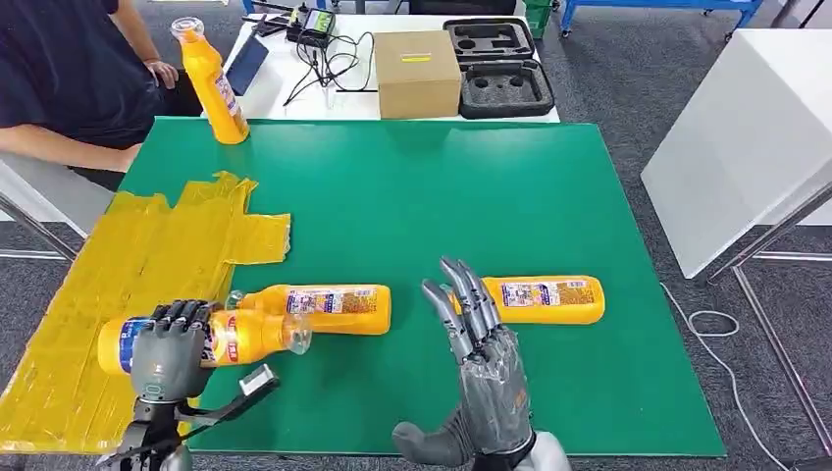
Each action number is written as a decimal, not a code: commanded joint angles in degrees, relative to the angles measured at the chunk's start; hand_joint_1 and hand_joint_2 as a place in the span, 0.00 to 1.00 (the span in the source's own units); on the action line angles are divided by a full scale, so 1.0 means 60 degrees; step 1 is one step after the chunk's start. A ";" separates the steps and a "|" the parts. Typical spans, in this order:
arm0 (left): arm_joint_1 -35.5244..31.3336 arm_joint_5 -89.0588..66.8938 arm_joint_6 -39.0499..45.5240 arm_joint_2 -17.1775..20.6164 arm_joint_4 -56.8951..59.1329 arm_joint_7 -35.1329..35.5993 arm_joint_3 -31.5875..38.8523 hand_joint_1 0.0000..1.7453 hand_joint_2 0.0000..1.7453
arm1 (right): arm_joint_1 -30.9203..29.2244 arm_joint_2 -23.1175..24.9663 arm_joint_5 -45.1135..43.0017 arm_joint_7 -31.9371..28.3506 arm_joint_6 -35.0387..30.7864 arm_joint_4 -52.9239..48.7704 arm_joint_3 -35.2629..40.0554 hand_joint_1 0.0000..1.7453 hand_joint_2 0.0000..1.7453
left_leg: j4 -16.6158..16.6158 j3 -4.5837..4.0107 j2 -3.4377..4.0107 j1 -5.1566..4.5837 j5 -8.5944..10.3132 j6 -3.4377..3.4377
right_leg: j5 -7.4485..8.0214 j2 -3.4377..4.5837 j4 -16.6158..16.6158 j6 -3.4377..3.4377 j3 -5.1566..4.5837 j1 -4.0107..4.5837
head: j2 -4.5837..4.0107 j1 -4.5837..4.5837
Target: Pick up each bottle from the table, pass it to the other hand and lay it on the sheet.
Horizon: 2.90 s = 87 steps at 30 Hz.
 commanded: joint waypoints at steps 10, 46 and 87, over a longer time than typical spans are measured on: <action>-0.1776 -0.0010 -0.0003 0.0873 0.3162 0.1512 -0.3175 1.00 1.00 | -0.0101 -0.0526 0.0206 0.0121 -0.0109 -0.0086 0.0115 0.00 0.00 | -0.0009 0.0027 -0.0010 -0.0005 -0.0004 -0.0010 | -0.0010 -0.0024 -0.0008 -0.0001 0.0032 -0.0005 | 0.0000 0.0000; -0.4007 -0.0010 -0.0003 -0.0166 0.6632 0.1131 -0.4218 0.00 0.00 | 0.0020 -0.0614 0.0576 0.0837 -0.0533 -0.0455 -0.0055 0.00 0.00 | -0.0001 0.0021 -0.0010 -0.0009 0.0004 0.0003 | -0.0003 -0.0022 -0.0006 0.0002 0.0032 -0.0007 | 0.0000 0.0000; -0.1509 0.8721 -0.0477 -0.0384 -0.3081 -0.4960 0.1497 0.00 0.00 | 0.0037 0.0047 0.0753 0.0931 -0.0079 -0.0015 -0.0830 0.00 0.00 | 0.0003 0.0020 0.0042 -0.0003 -0.0012 -0.0001 | -0.0003 0.0026 0.0002 -0.0001 0.0021 -0.0002 | 0.0000 0.0000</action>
